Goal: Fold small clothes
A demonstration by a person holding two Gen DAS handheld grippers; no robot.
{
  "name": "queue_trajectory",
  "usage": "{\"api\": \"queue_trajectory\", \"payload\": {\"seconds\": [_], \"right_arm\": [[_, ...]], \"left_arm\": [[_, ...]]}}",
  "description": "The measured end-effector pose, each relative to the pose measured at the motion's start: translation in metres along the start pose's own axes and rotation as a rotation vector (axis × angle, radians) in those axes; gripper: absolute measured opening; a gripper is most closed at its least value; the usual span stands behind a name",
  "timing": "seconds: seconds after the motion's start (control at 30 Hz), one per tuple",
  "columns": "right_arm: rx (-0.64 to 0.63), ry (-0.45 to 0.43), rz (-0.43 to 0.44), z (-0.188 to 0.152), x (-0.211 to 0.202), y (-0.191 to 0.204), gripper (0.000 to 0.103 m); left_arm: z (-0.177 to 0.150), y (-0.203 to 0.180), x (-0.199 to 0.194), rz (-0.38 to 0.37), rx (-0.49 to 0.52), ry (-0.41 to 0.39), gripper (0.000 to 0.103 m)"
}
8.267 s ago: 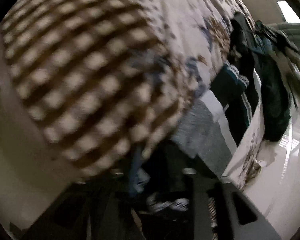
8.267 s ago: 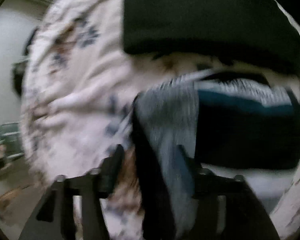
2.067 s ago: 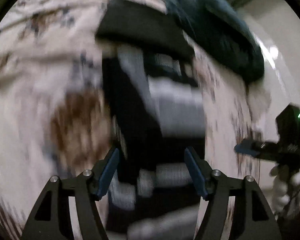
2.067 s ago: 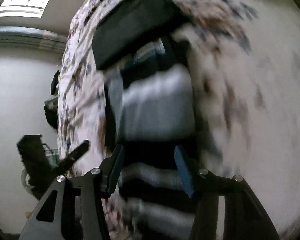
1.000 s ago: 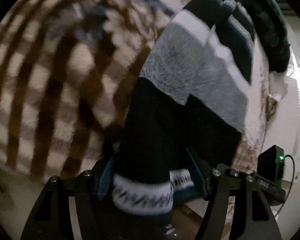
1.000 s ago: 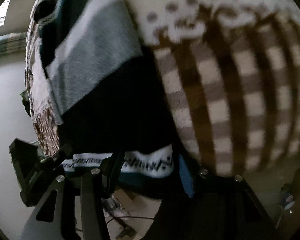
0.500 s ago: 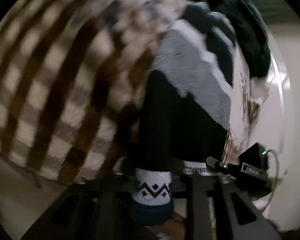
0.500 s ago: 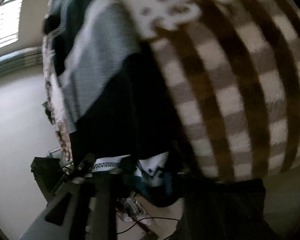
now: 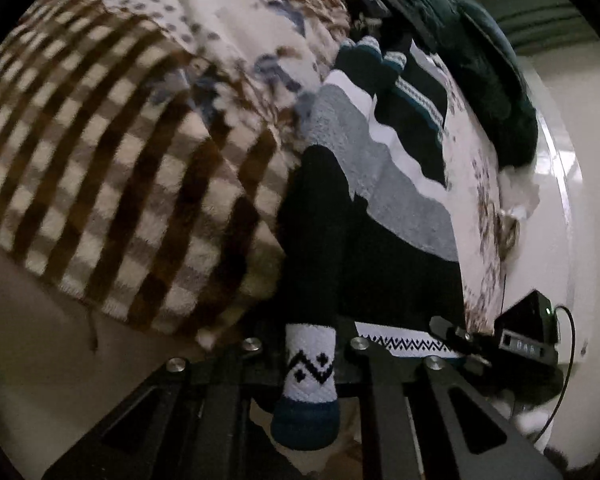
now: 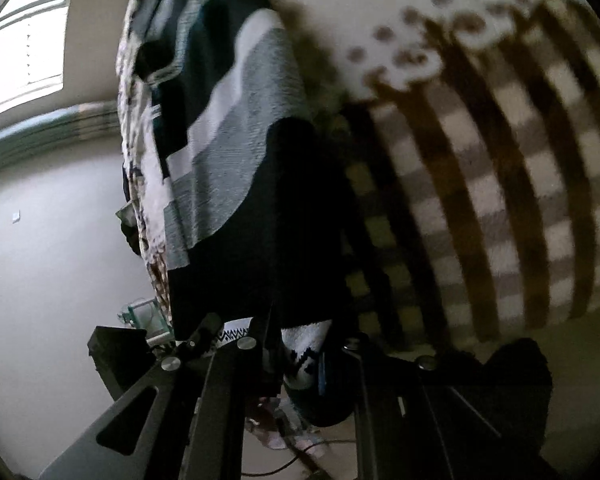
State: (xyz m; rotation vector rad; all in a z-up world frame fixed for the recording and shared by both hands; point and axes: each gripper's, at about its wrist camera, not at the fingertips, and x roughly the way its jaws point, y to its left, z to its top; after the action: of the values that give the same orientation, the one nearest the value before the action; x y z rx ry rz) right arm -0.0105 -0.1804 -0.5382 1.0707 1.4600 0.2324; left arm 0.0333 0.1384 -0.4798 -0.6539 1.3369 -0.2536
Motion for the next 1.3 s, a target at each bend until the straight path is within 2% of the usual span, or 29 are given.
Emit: {"api": "queue_trajectory", "payload": {"seconds": [0.07, 0.13, 0.17, 0.23, 0.3, 0.4, 0.57, 0.77, 0.87, 0.93, 1.07, 1.17, 1.3], "right_arm": [[-0.043, -0.020, -0.012, -0.002, -0.008, 0.013, 0.011], [-0.134, -0.054, -0.093, -0.005, -0.026, 0.028, 0.011], [-0.199, -0.072, -0.182, -0.006, -0.028, 0.045, 0.011], [-0.265, -0.092, -0.274, -0.011, -0.027, 0.067, 0.011], [-0.329, -0.095, -0.363, -0.010, -0.025, 0.083, 0.011], [-0.391, -0.107, -0.450, -0.012, -0.024, 0.103, 0.011], [-0.409, -0.125, -0.470, -0.011, -0.037, 0.119, 0.011], [-0.390, -0.140, -0.389, -0.008, -0.072, 0.128, 0.011], [-0.378, -0.166, -0.338, 0.002, -0.090, 0.139, 0.010], [-0.375, -0.196, -0.301, 0.013, -0.103, 0.151, 0.010], [-0.386, -0.277, -0.254, 0.050, -0.124, 0.181, 0.010], [-0.411, -0.349, -0.262, 0.083, -0.129, 0.212, 0.010], [-0.449, -0.423, -0.311, 0.136, -0.124, 0.251, 0.010]], "left_arm": [[0.003, -0.013, -0.014, 0.051, 0.047, -0.036, 0.008], [0.008, -0.033, -0.024, 0.104, 0.112, -0.062, 0.008], [0.008, -0.045, -0.027, 0.134, 0.145, -0.072, 0.008], [0.004, -0.062, -0.029, 0.227, 0.232, -0.077, 0.008], [0.002, -0.071, -0.031, 0.253, 0.250, -0.078, 0.008], [0.002, -0.082, -0.032, 0.264, 0.257, -0.086, 0.008], [0.009, -0.089, -0.042, 0.244, 0.227, -0.097, 0.008], [0.026, -0.111, -0.063, 0.179, 0.196, -0.136, 0.008], [0.047, -0.126, -0.073, 0.113, 0.175, -0.164, 0.008], [0.063, -0.136, -0.078, 0.081, 0.169, -0.189, 0.008], [0.107, -0.167, -0.080, 0.072, 0.242, -0.255, 0.008], [0.144, -0.194, -0.071, 0.103, 0.328, -0.309, 0.008], [0.199, -0.217, -0.050, 0.116, 0.382, -0.336, 0.008]]}}
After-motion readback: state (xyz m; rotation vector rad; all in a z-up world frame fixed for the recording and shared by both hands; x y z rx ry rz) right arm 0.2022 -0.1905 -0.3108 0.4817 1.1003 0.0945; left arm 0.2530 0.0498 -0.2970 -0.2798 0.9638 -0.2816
